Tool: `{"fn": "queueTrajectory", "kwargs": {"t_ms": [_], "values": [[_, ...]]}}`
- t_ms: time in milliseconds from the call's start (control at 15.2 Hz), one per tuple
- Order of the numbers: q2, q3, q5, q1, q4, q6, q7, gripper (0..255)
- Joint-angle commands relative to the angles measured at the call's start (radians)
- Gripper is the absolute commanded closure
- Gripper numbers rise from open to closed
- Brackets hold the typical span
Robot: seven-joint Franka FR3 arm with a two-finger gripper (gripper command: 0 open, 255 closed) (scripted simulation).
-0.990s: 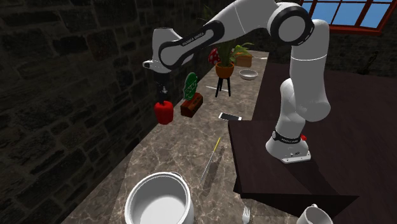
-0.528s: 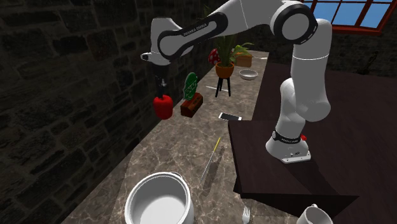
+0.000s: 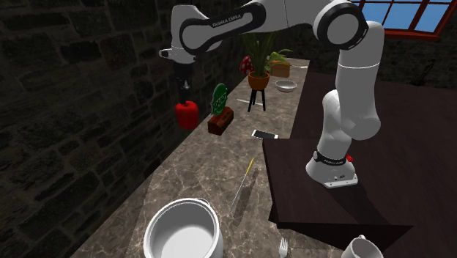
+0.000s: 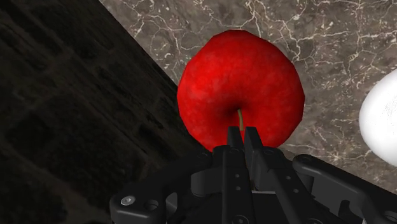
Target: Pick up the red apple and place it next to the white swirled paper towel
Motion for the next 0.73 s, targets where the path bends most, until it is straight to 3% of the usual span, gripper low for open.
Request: {"fn": "queueTrajectory", "kwargs": {"t_ms": [0,528,660], "values": [[-0.007,-0.001,-0.004,0.000,0.017,-0.023,0.004,255],[-0.014,-0.003,-0.011,-0.002,0.112,-0.125,0.017,255],[-0.058,0.011,-0.030,0.029,0.054,-0.104,0.063,255]]}}
